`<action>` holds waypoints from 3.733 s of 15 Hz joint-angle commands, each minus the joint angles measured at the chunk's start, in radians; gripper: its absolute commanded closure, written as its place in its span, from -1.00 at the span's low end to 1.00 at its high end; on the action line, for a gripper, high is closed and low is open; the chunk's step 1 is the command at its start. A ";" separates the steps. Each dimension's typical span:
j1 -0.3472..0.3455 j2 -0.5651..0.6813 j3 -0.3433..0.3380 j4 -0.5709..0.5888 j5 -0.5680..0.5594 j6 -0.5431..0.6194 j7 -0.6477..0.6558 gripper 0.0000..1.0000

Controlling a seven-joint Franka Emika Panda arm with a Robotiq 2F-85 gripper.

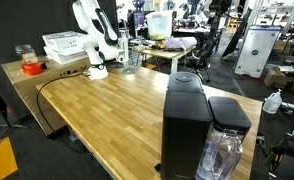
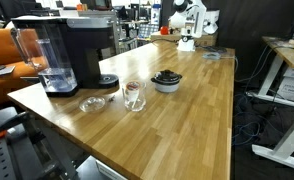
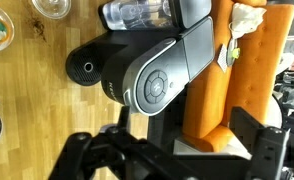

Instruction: Open the coffee maker

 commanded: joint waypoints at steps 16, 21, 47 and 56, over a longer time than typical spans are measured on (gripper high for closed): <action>-0.132 0.360 0.083 0.380 0.110 -0.287 -0.001 -0.47; -0.142 0.467 0.129 0.504 0.118 -0.371 0.009 0.24; -0.181 0.797 0.197 0.786 0.186 -0.374 0.136 1.00; -0.149 0.855 0.232 0.805 0.176 -0.383 0.127 1.00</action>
